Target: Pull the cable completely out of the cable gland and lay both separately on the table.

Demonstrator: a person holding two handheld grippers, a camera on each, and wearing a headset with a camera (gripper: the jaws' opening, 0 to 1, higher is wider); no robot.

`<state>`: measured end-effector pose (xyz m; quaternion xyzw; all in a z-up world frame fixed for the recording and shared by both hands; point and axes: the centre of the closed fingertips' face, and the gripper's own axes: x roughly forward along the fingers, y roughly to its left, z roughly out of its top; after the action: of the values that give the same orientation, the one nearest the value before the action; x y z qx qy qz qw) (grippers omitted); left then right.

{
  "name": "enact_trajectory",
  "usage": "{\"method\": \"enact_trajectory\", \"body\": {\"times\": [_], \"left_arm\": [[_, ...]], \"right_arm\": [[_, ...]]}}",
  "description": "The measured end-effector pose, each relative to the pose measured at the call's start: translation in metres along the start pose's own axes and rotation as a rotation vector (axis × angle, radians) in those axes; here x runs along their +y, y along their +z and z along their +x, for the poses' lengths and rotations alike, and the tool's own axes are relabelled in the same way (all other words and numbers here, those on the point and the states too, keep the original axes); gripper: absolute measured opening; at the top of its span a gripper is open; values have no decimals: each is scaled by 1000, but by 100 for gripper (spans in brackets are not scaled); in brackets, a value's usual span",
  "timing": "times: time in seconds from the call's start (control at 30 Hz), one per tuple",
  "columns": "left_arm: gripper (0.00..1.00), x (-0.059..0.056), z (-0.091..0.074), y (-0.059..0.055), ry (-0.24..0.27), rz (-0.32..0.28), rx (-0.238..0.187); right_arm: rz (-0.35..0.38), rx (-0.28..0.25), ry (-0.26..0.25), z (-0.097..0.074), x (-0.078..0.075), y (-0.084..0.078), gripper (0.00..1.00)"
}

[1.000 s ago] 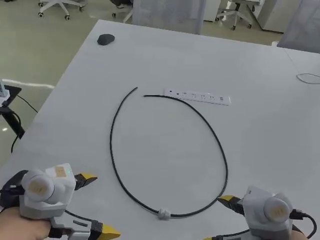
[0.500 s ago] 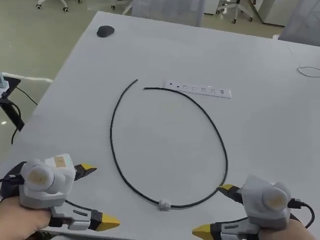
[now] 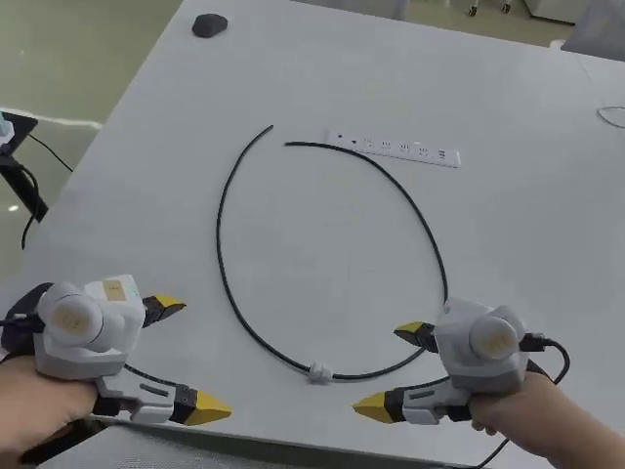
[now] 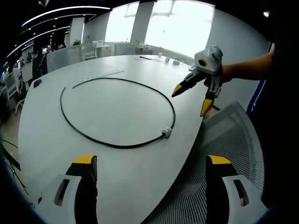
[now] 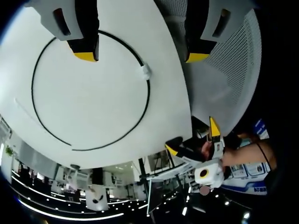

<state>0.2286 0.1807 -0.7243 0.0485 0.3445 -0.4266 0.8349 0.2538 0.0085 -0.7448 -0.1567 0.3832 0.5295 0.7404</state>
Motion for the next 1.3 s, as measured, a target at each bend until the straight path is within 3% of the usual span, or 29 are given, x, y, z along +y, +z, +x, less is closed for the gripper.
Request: {"method": "enact_trajectory", "body": {"times": [0.37,0.67,0.77,0.93,1.3], "left_arm": [[96,-2,4,-3,-7,-4,3],[96,-7,5,-4,-14,-8,1],[96,-7,5,-5,-20,-6,7],[96,-7,5,-8,-21,-1,19],[95,-10,8,-12,-38,-1,29]], "right_arm": [[-74,55,36,26,-2,2,64],[-117,125,57,49,-4,-5,53],[-170,169,66,53,-4,-10,46],[-170,187,79,63,-4,-14,44],[-162,201,120,75,3,-20,29]]}}
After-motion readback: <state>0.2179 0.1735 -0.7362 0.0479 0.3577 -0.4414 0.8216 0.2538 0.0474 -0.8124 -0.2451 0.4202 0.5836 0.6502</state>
